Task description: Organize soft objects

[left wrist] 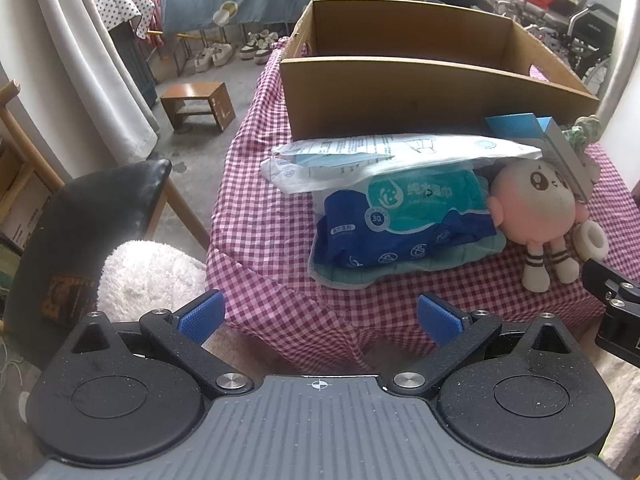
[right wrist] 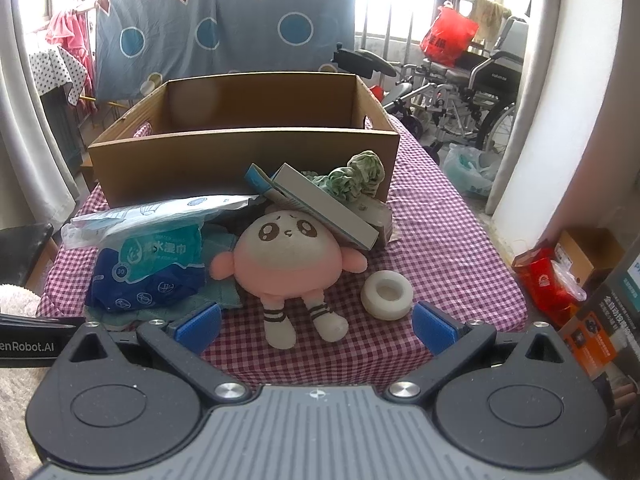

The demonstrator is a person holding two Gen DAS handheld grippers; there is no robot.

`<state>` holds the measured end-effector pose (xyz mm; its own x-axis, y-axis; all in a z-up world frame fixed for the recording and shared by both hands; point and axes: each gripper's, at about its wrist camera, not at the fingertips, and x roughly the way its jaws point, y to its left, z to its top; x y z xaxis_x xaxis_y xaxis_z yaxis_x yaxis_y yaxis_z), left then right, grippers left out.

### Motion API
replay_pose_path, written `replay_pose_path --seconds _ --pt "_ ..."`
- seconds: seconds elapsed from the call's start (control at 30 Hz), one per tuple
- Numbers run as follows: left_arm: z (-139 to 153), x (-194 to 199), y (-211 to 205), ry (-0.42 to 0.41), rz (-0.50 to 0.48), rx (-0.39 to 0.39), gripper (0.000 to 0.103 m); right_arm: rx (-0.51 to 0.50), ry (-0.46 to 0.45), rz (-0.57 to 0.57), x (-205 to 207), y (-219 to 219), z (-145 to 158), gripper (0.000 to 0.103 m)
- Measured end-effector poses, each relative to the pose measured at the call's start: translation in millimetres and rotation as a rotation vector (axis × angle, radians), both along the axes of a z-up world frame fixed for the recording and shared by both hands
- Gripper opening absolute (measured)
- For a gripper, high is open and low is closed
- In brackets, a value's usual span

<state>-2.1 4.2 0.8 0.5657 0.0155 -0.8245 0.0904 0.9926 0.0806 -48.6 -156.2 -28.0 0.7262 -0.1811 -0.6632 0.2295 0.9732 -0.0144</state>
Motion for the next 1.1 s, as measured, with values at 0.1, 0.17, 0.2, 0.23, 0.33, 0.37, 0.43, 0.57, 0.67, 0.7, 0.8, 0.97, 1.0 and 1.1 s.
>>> replay_pose_path --seconds 0.1,0.17,0.2,0.23,0.33,0.37,0.43,0.57,0.67,0.7,0.8,0.97,1.0,1.1 --pt "-0.3 -0.3 -0.4 -0.003 0.001 0.002 0.103 -0.004 -0.001 0.002 0.0 1.0 0.4 0.103" --pt "0.1 -0.1 -0.5 -0.004 0.001 0.003 0.103 -0.005 -0.001 0.003 0.0 0.9 0.5 0.103" --pt "0.4 -0.1 -0.6 -0.003 0.001 0.003 0.103 -0.004 0.000 0.003 0.0 1.0 0.5 0.103" --pt "0.4 0.0 -0.4 -0.003 0.002 0.003 0.103 -0.004 0.000 0.003 -0.1 1.0 0.5 0.103" --pt "0.6 0.0 -0.4 -0.003 0.002 0.004 0.103 -0.003 0.000 0.004 0.2 1.1 0.7 0.103" --pt "0.7 0.3 -0.2 -0.003 0.002 0.004 0.103 -0.003 0.001 0.004 0.4 0.9 0.6 0.103" --pt "0.7 0.4 -0.1 -0.002 0.002 0.004 0.103 -0.003 0.000 0.004 0.3 1.0 0.7 0.103" --pt "0.5 0.2 -0.1 -0.002 0.002 0.004 0.103 -0.003 -0.001 0.007 0.8 1.6 0.3 0.103" --pt "-0.1 0.3 1.0 0.001 0.003 0.003 0.103 -0.003 0.000 0.009 1.4 2.6 -0.2 0.103" --pt "-0.5 0.3 1.1 0.002 0.004 0.003 0.103 -0.002 0.001 0.010 1.7 2.9 -0.5 0.103" --pt "-1.8 0.4 2.5 0.001 0.007 0.002 0.103 0.000 0.004 0.012 2.1 3.3 -1.1 0.103" --pt "-1.7 0.1 2.8 0.002 0.007 0.002 0.103 0.001 0.007 0.014 2.8 3.9 -1.7 0.103" --pt "-1.7 0.1 2.7 0.002 0.007 0.002 0.103 0.001 0.007 0.014 2.9 4.0 -2.0 0.103" --pt "-1.7 0.1 2.9 0.001 0.007 0.001 0.103 0.003 0.010 0.014 2.6 4.1 -2.6 0.103"
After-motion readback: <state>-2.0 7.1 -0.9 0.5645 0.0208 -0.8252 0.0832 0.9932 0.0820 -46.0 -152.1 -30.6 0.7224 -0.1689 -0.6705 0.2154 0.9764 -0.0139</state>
